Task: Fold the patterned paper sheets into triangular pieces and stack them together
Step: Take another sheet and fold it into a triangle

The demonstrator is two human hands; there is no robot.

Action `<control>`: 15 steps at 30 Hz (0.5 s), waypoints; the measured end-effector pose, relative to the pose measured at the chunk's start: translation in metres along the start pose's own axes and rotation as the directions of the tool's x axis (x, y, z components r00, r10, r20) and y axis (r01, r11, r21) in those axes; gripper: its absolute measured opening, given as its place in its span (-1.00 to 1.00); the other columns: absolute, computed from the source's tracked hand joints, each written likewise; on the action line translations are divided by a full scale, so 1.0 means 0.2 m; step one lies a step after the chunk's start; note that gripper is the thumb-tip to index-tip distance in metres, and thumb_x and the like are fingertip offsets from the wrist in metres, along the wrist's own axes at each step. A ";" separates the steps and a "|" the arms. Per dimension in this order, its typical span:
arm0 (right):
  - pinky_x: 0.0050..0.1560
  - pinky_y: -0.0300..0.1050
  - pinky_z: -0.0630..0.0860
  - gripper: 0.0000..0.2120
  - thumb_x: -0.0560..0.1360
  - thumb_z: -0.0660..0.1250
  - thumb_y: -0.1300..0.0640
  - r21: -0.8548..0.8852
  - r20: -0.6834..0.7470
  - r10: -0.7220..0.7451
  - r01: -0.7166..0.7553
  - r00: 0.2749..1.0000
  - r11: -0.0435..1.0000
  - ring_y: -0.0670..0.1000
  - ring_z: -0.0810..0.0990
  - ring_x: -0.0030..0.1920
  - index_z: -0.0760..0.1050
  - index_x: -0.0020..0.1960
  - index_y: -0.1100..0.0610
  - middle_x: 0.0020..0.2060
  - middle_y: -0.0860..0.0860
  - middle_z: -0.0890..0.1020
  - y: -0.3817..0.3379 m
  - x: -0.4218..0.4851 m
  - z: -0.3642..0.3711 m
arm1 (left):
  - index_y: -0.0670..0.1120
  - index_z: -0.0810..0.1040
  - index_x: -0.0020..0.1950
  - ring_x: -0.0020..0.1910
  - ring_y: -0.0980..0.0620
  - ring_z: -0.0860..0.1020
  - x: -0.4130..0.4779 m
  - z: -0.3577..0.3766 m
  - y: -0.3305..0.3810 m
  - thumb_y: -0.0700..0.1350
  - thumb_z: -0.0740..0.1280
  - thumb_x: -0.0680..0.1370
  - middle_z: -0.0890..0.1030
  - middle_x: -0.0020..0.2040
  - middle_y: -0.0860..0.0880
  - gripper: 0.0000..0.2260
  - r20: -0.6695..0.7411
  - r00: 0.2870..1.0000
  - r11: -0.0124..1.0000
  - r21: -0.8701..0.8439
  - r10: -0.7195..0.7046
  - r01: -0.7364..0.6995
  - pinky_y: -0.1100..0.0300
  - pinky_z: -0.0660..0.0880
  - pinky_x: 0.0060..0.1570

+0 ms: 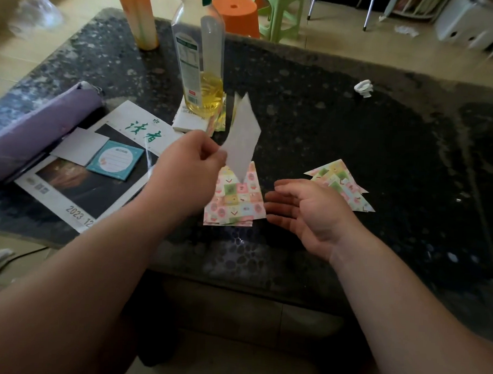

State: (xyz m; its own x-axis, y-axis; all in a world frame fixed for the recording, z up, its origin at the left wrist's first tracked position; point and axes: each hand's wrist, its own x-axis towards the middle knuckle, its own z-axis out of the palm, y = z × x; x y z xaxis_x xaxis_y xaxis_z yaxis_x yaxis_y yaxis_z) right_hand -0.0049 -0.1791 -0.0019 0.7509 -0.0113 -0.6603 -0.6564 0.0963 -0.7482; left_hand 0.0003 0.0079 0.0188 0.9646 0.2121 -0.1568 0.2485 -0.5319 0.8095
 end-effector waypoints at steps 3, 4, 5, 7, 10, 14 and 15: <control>0.08 0.05 0.70 -0.90 0.64 0.33 0.18 -0.002 -0.021 -0.012 0.012 1.000 1.000 0.13 0.71 0.07 0.58 0.14 0.13 0.04 0.17 0.70 0.01 -0.02 -0.04 | -0.15 0.56 -0.06 -0.03 -0.08 0.72 -0.03 0.02 0.03 -0.18 0.38 0.63 0.71 -0.03 -0.13 -0.91 0.161 0.981 0.845 -0.504 -0.112 0.180 0.01 0.67 -0.05; 0.07 0.05 0.70 -0.89 0.64 0.34 0.17 0.009 -0.021 -0.010 0.010 1.000 1.000 0.13 0.71 0.07 0.58 0.14 0.13 0.05 0.17 0.71 0.01 -0.03 -0.05 | -0.19 0.53 -0.09 -0.01 -0.13 0.72 -0.04 0.03 0.03 -0.23 0.37 0.62 0.71 -0.06 -0.18 -0.90 0.231 0.967 0.761 -0.608 -0.102 0.226 0.01 0.67 -0.02; 0.06 0.03 0.70 -0.88 0.63 0.35 0.16 0.027 -0.015 -0.003 0.003 1.000 1.000 0.14 0.72 0.08 0.58 0.14 0.14 0.06 0.18 0.71 0.01 -0.04 -0.07 | -0.19 0.51 -0.12 0.00 -0.17 0.72 -0.05 0.04 0.03 -0.26 0.36 0.61 0.71 -0.09 -0.20 -0.88 0.284 0.956 0.706 -0.661 -0.080 0.255 0.01 0.67 -0.02; 0.02 0.00 0.70 -0.82 0.63 0.35 0.11 0.073 0.016 0.024 -0.025 1.000 0.997 0.14 0.72 0.08 0.58 0.18 0.16 0.07 0.18 0.72 0.01 -0.06 -0.11 | -0.17 0.47 -0.18 -0.03 -0.20 0.70 -0.07 0.07 0.01 -0.27 0.38 0.56 0.70 -0.15 -0.20 -0.85 0.345 0.938 0.654 -0.703 -0.027 0.278 0.02 0.65 -0.04; -0.06 -0.03 0.67 -0.76 0.63 0.33 0.05 0.153 0.080 0.017 -0.029 0.997 0.988 0.09 0.74 0.02 0.58 0.24 0.13 0.02 0.14 0.75 0.01 -0.10 -0.17 | -0.15 0.43 -0.22 -0.11 -0.16 0.69 -0.11 0.11 0.00 -0.20 0.45 0.41 0.68 -0.22 -0.17 -0.81 0.400 0.916 0.671 -0.686 0.025 0.281 0.06 0.65 -0.11; -0.08 -0.05 0.61 -0.83 0.62 0.37 0.12 0.148 -0.057 -0.107 0.115 0.993 0.982 0.08 0.72 0.03 0.59 0.19 0.09 0.01 0.10 0.76 0.02 -0.15 -0.27 | -0.16 0.45 -0.27 -0.16 -0.15 0.72 -0.16 0.16 0.01 -0.21 0.48 0.40 0.70 -0.21 -0.23 -0.79 0.449 0.892 0.786 -0.568 0.046 0.245 0.09 0.64 -0.15; -0.07 -0.05 0.60 -0.85 0.61 0.39 0.13 0.113 -0.115 -0.140 0.153 0.983 0.982 0.08 0.71 0.05 0.61 0.16 0.07 0.03 0.07 0.75 0.03 -0.15 -0.29 | -0.17 0.47 -0.27 -0.18 -0.13 0.72 -0.17 0.18 0.01 -0.23 0.49 0.43 0.71 -0.21 -0.24 -0.80 0.448 0.893 0.823 -0.524 0.047 0.219 0.07 0.64 -0.12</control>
State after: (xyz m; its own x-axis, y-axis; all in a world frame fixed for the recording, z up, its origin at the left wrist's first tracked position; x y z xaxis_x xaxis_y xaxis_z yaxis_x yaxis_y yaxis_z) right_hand -0.0355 -0.2368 0.0088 0.8224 -0.1389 -0.5517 -0.5212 0.2048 -0.8285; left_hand -0.0290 -0.0291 0.0055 0.9126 -0.2028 -0.3549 0.3695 0.0381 0.9285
